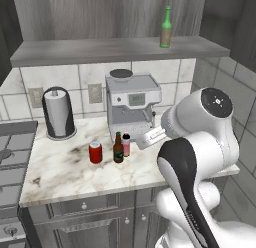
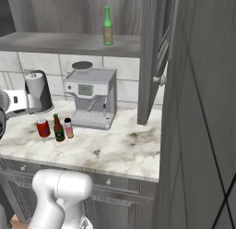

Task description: Sort all alcoholic drinks to one cabinet, and non-alcoholic drinks to the other.

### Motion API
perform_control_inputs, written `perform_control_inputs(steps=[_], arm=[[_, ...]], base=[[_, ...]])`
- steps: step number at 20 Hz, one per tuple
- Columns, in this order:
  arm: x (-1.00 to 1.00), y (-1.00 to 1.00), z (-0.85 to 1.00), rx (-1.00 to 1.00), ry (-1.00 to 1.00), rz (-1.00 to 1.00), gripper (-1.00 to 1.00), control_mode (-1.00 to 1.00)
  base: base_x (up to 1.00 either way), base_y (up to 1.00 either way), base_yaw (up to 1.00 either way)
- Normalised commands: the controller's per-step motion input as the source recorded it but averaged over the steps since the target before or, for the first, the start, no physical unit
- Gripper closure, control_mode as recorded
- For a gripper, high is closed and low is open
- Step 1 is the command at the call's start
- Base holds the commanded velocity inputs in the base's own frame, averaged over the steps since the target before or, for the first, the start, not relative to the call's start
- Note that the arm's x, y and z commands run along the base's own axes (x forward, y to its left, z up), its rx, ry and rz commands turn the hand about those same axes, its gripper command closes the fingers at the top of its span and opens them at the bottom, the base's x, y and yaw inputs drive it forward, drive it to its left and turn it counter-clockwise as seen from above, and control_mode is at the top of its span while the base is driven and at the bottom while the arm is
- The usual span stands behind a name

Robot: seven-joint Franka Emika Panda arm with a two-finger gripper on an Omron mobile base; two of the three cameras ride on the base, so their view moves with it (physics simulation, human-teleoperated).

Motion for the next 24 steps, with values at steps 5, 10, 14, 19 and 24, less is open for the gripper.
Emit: perform_control_inputs(steps=[5, 10, 14, 19, 24], arm=[[0.08, 0.06, -0.16, 0.03, 0.11, 0.0, -1.0, -1.0], [0.11, 0.03, -0.2, 0.03, 0.1, 0.0, -1.0, -1.0], [0.09, 0.01, -0.23, 0.03, 0.09, 0.0, -1.0, -1.0], [0.08, 0.0, -0.23, 0.03, 0.08, 0.0, -1.0, -1.0], [0.09, 0.01, -0.22, 0.03, 0.05, 0.0, -1.0, -1.0]], base=[[0.0, 0.0, 0.0], [0.0, 0.0, 0.0], [0.0, 0.0, 0.0], [0.0, 0.0, 0.0], [0.0, 0.0, 0.0]])
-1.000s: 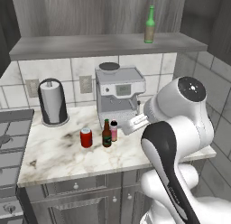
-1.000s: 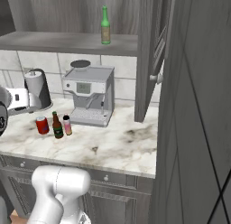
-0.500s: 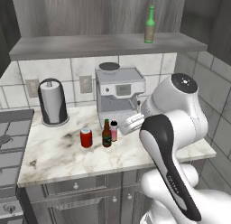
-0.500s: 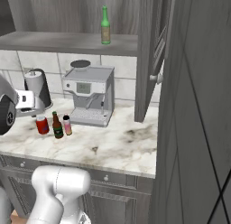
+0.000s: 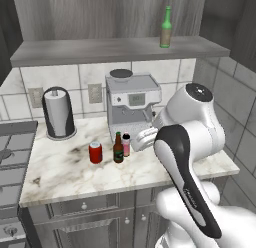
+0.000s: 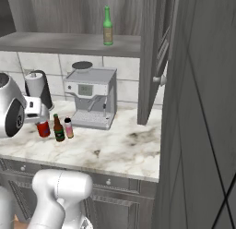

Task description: Sort all alcoholic drinks to one cabinet, and non-alcoholic drinks to the other.

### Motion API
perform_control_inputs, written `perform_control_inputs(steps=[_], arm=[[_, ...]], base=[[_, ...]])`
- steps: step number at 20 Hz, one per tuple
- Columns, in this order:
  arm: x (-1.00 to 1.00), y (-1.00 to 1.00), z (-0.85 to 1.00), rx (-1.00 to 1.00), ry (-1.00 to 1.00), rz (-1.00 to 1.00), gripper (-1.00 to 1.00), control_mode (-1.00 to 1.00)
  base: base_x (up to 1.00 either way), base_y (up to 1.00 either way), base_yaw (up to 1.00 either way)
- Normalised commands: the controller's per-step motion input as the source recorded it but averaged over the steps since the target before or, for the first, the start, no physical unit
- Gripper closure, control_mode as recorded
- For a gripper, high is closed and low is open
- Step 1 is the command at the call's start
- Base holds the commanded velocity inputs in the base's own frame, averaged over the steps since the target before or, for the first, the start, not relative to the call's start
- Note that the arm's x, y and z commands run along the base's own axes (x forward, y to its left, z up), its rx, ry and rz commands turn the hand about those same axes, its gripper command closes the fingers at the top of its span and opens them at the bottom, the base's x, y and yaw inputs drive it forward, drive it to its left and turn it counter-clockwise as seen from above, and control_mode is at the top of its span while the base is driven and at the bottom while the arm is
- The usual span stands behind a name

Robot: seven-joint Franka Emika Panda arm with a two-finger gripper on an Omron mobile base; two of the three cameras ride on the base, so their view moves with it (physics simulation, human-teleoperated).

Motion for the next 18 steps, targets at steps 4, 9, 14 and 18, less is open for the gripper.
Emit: perform_control_inputs(steps=[4, 9, 14, 18], arm=[[0.13, 0.02, -0.14, 0.02, 0.0, -0.02, -1.0, -1.0], [0.16, 0.06, -0.09, 0.01, 0.0, -0.06, -1.0, -1.0], [0.17, 0.03, -0.05, 0.0, 0.0, -0.08, -1.0, -1.0], [0.27, 0.01, -0.08, 0.0, 0.0, -0.1, -1.0, -1.0]], base=[[0.0, 0.0, 0.0], [0.0, 0.0, 0.0], [0.0, 0.0, 0.0], [0.0, 0.0, 0.0]])
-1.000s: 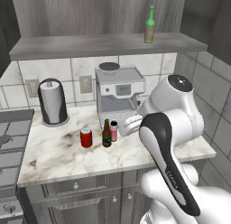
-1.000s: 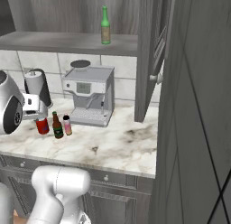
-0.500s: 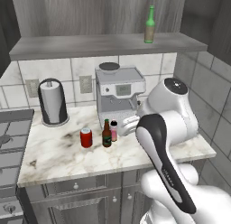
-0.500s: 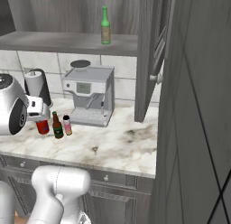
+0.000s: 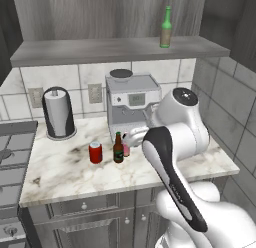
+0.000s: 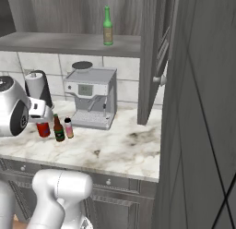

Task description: Sort all alcoholic drinks to one cabinet, and non-alcoholic drinks to the other.

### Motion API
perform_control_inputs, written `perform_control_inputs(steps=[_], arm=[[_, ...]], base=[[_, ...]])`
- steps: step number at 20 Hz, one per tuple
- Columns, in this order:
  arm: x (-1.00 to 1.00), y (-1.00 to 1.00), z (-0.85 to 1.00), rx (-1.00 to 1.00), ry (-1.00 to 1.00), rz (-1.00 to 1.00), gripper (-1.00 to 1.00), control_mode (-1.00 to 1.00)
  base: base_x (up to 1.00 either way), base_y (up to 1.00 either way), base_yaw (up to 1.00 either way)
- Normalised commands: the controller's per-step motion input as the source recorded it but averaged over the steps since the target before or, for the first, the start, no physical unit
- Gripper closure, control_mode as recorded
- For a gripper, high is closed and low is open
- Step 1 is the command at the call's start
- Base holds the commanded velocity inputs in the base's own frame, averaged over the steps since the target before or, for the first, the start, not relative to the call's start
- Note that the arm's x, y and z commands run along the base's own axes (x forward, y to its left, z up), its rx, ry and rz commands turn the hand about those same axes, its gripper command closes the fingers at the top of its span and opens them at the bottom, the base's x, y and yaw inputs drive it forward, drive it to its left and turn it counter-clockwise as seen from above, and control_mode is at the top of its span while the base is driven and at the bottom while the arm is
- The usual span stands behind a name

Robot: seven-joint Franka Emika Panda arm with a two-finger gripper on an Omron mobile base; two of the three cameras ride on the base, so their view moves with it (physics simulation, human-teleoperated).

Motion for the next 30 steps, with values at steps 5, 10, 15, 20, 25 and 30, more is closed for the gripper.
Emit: perform_control_inputs(steps=[5, 10, 15, 20, 25, 30], arm=[[0.24, 0.0, -0.12, 0.0, 0.0, -0.1, -1.0, -1.0], [0.22, 0.04, -0.25, 0.0, 0.0, -0.05, -1.0, -1.0], [0.22, 0.1, -0.34, -0.01, 0.0, 0.0, -1.0, -1.0], [0.24, 0.12, -0.26, -0.01, 0.0, 0.0, -1.0, -1.0], [0.25, 0.08, -0.17, 0.0, 0.0, 0.0, -1.0, -1.0], [0.26, 0.07, -0.15, 0.0, 0.0, 0.0, -1.0, -1.0]], base=[[0.0, 0.0, 0.0], [0.0, 0.0, 0.0], [0.0, 0.0, 0.0], [0.0, 0.0, 0.0], [0.0, 0.0, 0.0], [0.0, 0.0, 0.0]])
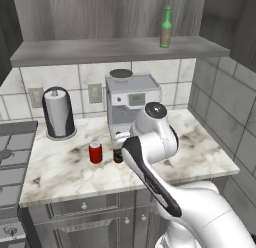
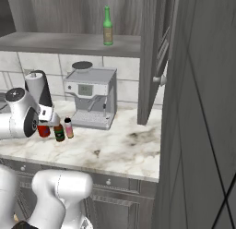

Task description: Sort all alcoholic drinks to one cabinet, and non-alcoholic drinks to the other.

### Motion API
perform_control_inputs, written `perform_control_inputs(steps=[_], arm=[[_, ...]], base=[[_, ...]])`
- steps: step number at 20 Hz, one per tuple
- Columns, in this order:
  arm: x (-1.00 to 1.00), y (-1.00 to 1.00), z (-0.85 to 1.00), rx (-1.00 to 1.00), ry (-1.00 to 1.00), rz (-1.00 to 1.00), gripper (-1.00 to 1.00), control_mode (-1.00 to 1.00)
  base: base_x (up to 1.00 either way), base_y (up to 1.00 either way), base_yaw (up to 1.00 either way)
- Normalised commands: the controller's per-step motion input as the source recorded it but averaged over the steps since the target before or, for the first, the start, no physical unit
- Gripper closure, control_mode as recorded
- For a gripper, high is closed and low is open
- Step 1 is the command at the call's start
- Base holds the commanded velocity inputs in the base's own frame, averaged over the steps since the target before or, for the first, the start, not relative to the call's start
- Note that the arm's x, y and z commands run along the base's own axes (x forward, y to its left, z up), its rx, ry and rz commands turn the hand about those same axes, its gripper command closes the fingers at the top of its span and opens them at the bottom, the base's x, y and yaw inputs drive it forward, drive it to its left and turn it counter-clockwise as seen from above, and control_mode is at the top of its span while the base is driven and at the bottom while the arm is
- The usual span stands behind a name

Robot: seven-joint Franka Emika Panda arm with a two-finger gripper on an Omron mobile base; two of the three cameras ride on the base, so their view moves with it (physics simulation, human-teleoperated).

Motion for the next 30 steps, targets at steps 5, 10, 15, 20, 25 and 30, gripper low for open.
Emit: perform_control_inputs(steps=[5, 10, 15, 20, 25, 30], arm=[[0.25, 0.07, -0.11, 0.0, 0.0, 0.0, -1.0, -1.0], [0.23, 0.03, -0.09, 0.0, 0.0, 0.0, -1.0, -1.0], [0.21, 0.03, -0.14, 0.0, 0.0, 0.0, -1.0, -1.0], [0.18, 0.02, -0.2, -0.01, 0.01, 0.0, -1.0, -1.0], [0.18, 0.02, -0.19, 0.0, 0.0, 0.0, -1.0, -1.0], [0.19, 0.03, -0.12, 0.0, 0.0, 0.0, -1.0, -1.0]], base=[[0.0, 0.0, 0.0], [0.0, 0.0, 0.0], [0.0, 0.0, 0.0], [0.0, 0.0, 0.0], [0.0, 0.0, 0.0], [0.0, 0.0, 0.0]])
